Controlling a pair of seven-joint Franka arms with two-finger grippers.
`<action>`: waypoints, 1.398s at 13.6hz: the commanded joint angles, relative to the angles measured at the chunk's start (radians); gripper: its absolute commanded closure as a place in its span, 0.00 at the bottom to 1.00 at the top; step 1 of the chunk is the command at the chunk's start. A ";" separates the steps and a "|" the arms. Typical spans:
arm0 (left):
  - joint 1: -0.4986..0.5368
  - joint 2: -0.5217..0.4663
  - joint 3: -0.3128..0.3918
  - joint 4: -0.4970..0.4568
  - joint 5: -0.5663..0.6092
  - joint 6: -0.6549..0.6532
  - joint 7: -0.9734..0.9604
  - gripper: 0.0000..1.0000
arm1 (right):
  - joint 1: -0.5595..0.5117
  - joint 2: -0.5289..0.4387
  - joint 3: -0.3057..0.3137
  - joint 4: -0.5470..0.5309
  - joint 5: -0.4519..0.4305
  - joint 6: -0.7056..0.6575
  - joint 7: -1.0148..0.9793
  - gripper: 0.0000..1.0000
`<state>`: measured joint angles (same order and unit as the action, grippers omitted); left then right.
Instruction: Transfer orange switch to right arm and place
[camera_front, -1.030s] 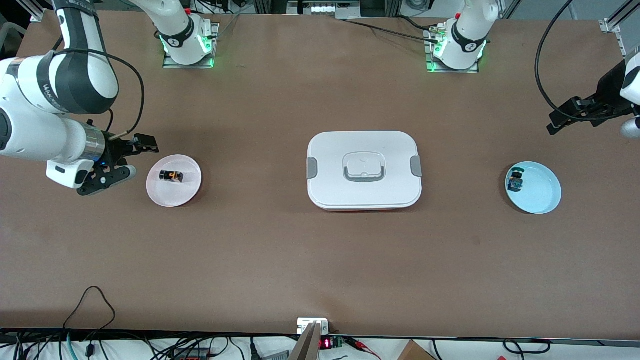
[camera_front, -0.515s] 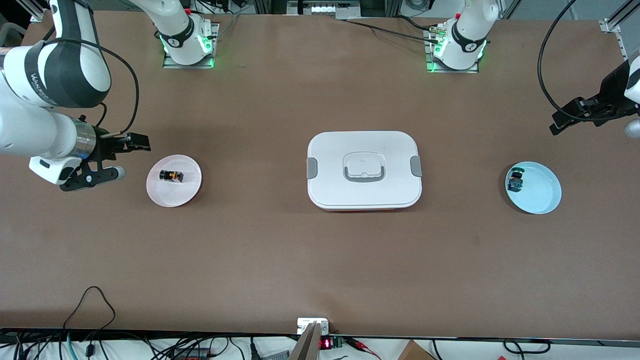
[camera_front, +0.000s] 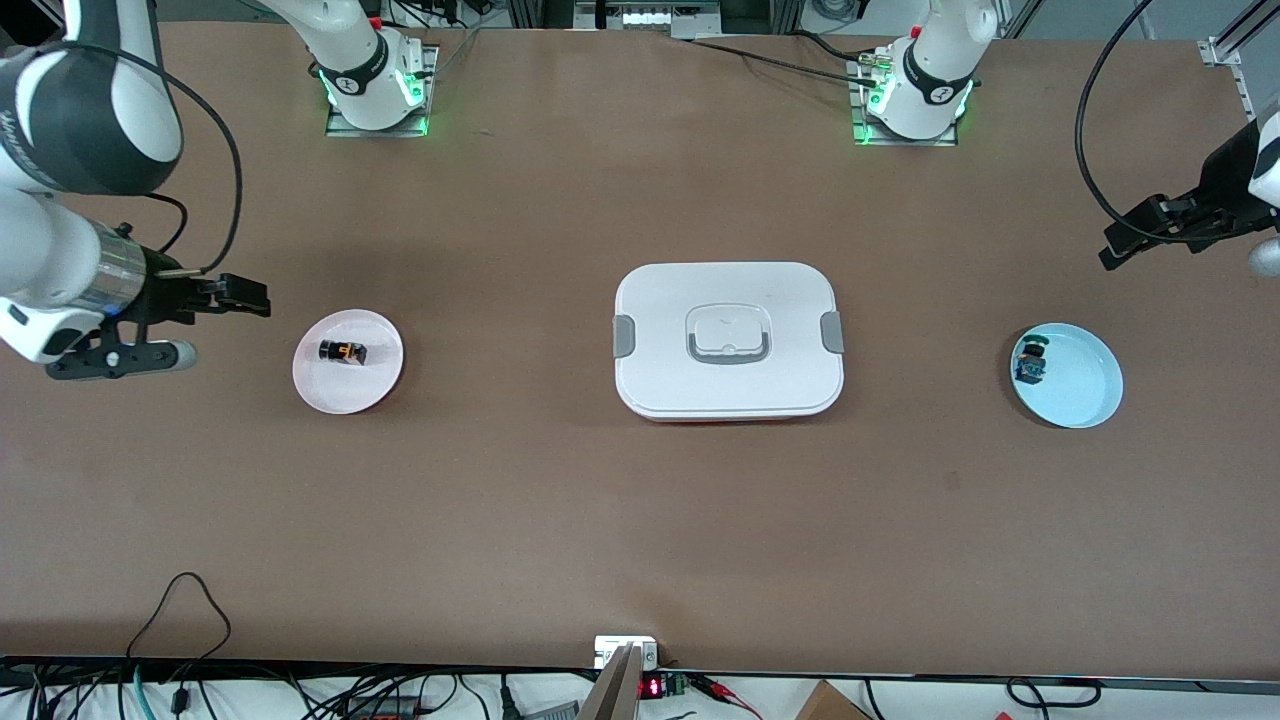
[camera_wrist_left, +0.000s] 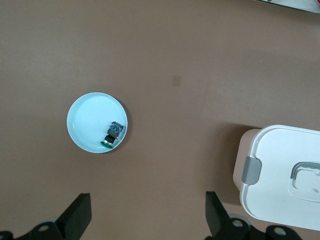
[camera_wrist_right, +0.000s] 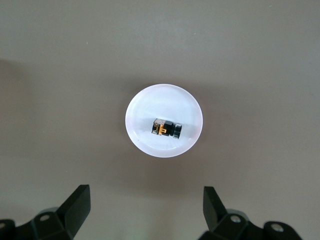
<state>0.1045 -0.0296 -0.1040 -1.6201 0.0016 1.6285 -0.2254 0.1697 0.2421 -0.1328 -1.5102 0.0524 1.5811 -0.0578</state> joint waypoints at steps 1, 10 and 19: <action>0.001 0.008 -0.005 0.023 0.031 -0.018 -0.008 0.00 | -0.036 0.006 0.007 0.120 -0.013 -0.134 0.021 0.00; 0.001 0.008 -0.003 0.023 0.021 -0.016 -0.008 0.00 | -0.140 -0.014 0.094 0.185 -0.029 -0.165 0.074 0.00; 0.001 0.008 -0.005 0.025 0.028 -0.015 -0.005 0.00 | -0.168 -0.147 0.121 0.052 -0.026 -0.155 0.108 0.00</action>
<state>0.1045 -0.0297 -0.1042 -1.6200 0.0016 1.6286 -0.2254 0.0249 0.1660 -0.0275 -1.3502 0.0315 1.3792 0.0367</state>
